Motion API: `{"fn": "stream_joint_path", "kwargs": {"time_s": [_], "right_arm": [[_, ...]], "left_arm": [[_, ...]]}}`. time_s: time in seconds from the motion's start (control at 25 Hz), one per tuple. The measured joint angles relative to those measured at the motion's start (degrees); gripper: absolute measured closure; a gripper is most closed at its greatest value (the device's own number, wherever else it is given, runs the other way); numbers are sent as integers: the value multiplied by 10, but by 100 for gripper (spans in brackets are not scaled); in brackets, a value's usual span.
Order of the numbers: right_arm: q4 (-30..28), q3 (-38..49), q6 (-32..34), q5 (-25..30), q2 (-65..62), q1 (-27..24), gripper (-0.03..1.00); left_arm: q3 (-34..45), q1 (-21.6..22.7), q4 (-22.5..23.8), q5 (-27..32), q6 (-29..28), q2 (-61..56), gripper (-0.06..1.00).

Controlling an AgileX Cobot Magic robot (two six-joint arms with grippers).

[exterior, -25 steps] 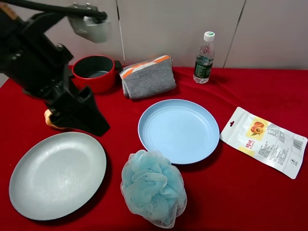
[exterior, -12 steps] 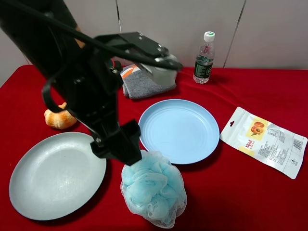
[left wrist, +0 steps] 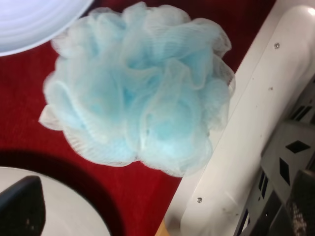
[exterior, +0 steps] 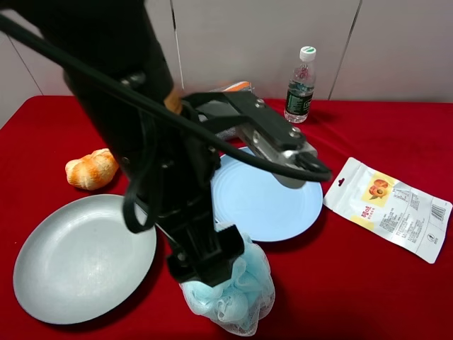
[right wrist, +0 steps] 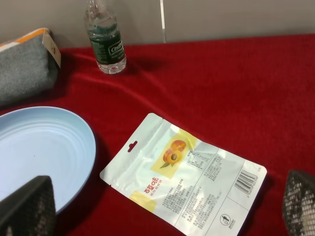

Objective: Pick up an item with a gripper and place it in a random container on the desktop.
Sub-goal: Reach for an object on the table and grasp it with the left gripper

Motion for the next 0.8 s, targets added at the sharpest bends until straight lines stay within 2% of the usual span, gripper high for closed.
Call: {"fn": "stream_joint_path", "kwargs": {"time_s": [0.32, 0.52, 0.8], "right_arm": [[0, 0, 0, 0, 0, 0, 28], [0, 0, 0, 0, 0, 0, 28], [0, 0, 0, 0, 0, 0, 28]], "left_arm": [[-23, -16, 5, 12, -18, 60, -5], [-50, -33, 39, 13, -41, 108, -5], [-92, -45, 57, 34, -59, 176, -5]]}}
